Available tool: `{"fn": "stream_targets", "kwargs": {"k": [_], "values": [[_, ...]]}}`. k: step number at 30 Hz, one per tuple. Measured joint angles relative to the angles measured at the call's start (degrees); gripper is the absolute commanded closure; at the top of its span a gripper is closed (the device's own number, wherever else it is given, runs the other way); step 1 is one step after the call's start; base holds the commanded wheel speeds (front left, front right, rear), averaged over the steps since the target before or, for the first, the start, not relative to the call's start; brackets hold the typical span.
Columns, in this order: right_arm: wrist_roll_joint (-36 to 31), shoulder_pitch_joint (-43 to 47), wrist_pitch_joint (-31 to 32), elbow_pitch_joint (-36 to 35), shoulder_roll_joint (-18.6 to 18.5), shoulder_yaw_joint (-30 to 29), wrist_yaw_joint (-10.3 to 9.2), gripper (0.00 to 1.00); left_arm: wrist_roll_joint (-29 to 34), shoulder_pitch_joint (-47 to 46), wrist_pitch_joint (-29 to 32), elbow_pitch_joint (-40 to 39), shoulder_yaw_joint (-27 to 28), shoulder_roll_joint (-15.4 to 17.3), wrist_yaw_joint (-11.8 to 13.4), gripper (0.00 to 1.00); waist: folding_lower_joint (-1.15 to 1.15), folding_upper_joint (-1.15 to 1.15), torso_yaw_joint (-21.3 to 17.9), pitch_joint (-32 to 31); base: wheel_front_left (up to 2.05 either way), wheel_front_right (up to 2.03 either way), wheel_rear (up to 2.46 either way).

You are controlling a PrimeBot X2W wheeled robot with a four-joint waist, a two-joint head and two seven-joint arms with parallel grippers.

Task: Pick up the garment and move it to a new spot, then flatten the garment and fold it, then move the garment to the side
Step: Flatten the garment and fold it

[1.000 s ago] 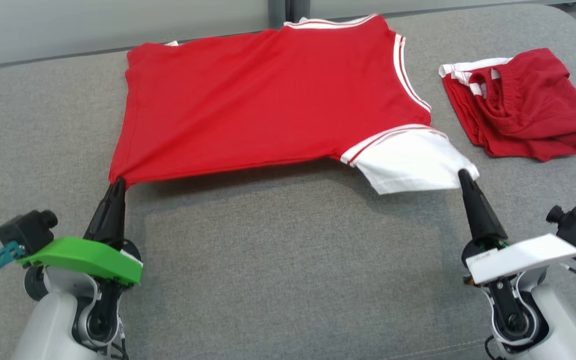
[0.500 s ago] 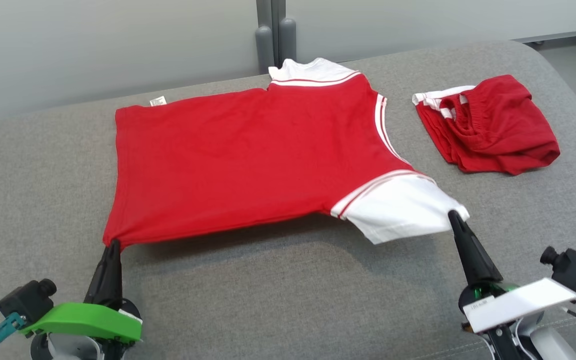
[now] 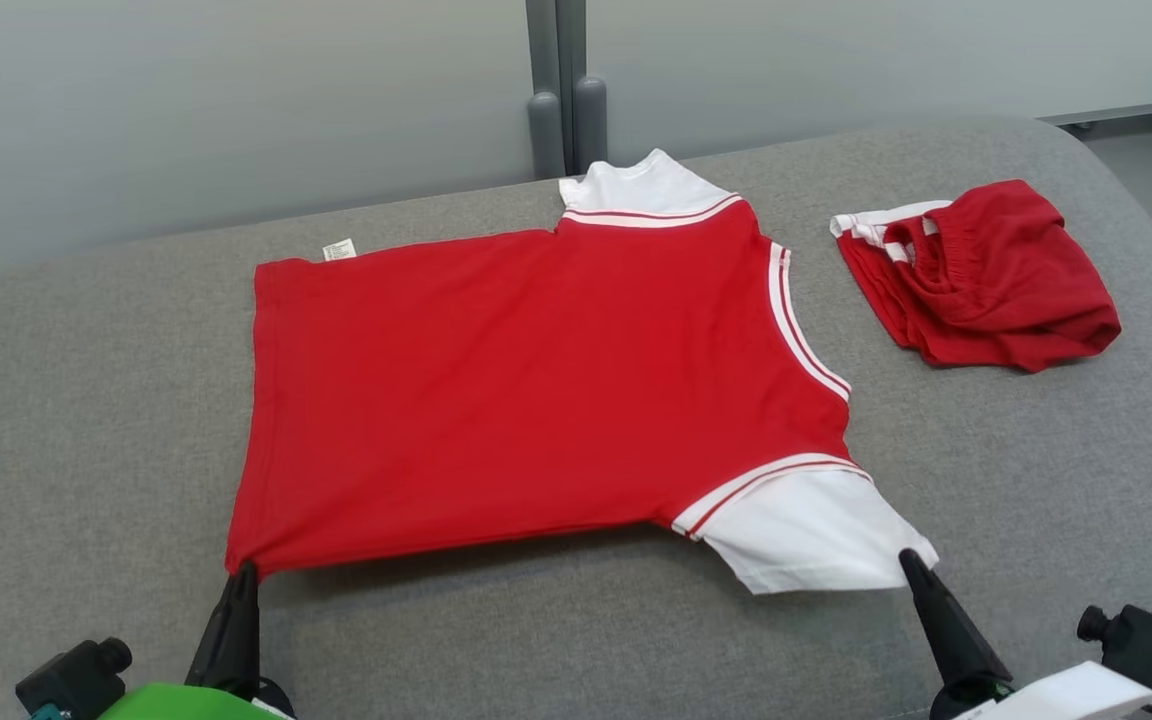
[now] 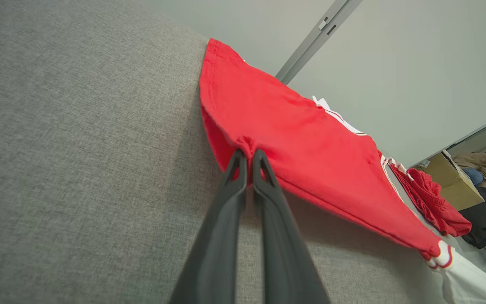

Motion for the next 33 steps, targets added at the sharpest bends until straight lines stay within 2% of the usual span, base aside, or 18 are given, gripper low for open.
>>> {"fn": "stream_targets", "kwargs": {"k": [11,22,33], "values": [[0.9,2.9,1.3,1.3,-0.6,1.2,0.00,1.00,0.0,2.4,0.0,1.1,0.0,-0.6,0.2,1.00,0.00,0.00,0.4,0.3,0.00,0.00,0.00],[1.3,2.4,2.6,9.9,-0.2,2.9,0.00,1.00,1.2,2.0,1.1,5.9,-2.5,-1.0,0.5,1.00,0.00,0.00,0.9,0.2,0.00,0.00,0.00],[0.6,1.0,2.3,14.1,1.5,3.7,0.00,1.00,1.4,1.0,1.1,9.1,-3.0,-1.1,0.6,1.00,0.00,0.00,1.0,0.6,0.00,0.00,0.00]]}}
